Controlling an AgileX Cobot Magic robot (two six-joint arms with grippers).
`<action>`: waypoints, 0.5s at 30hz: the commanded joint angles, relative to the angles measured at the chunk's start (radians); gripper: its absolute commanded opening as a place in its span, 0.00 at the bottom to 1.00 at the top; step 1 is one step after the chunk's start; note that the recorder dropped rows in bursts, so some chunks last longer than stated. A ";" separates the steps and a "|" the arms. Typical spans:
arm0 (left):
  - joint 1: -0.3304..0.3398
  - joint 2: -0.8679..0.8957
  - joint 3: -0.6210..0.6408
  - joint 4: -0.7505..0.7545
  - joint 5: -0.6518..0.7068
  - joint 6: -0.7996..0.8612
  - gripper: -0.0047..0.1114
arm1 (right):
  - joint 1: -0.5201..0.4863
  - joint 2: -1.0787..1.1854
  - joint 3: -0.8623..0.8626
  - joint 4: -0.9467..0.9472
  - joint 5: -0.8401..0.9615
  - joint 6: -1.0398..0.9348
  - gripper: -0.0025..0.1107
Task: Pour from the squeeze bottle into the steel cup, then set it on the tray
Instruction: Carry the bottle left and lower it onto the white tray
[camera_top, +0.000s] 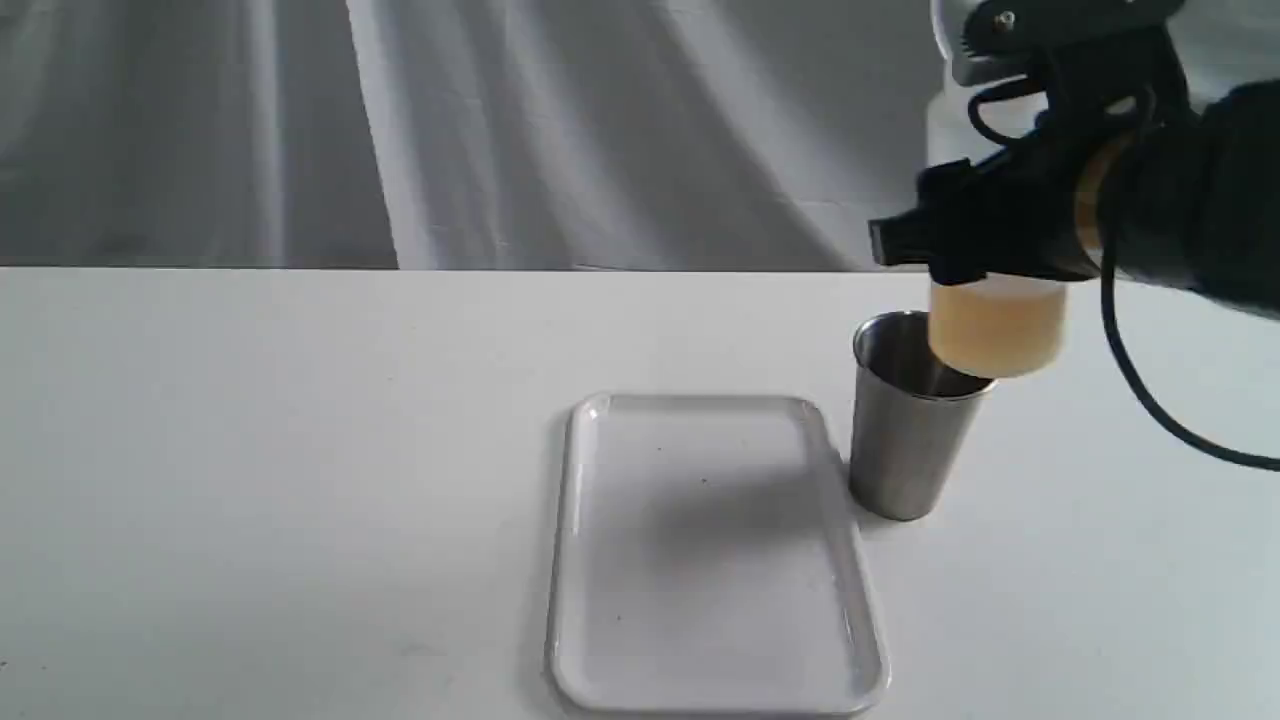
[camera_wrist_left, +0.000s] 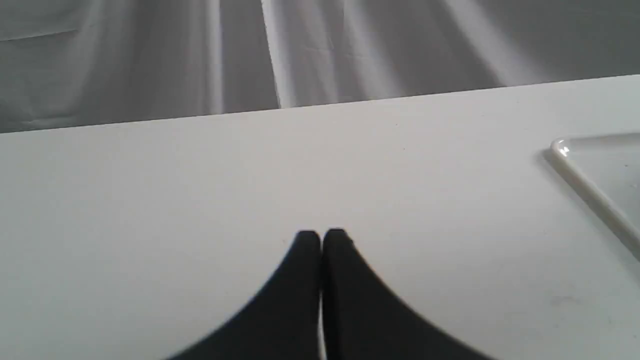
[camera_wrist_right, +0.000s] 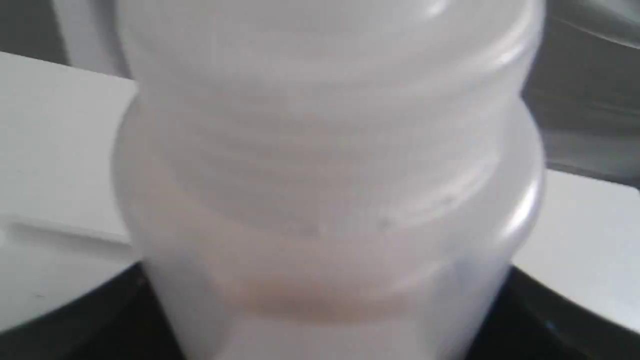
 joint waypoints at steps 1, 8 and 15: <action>0.002 -0.003 0.004 -0.001 -0.008 -0.004 0.04 | 0.000 -0.016 -0.042 0.152 -0.191 -0.224 0.17; 0.002 -0.003 0.004 -0.001 -0.008 -0.001 0.04 | -0.002 -0.002 -0.047 0.539 -0.483 -0.696 0.17; 0.002 -0.003 0.004 -0.001 -0.008 -0.001 0.04 | -0.002 0.104 -0.047 0.684 -0.610 -0.785 0.17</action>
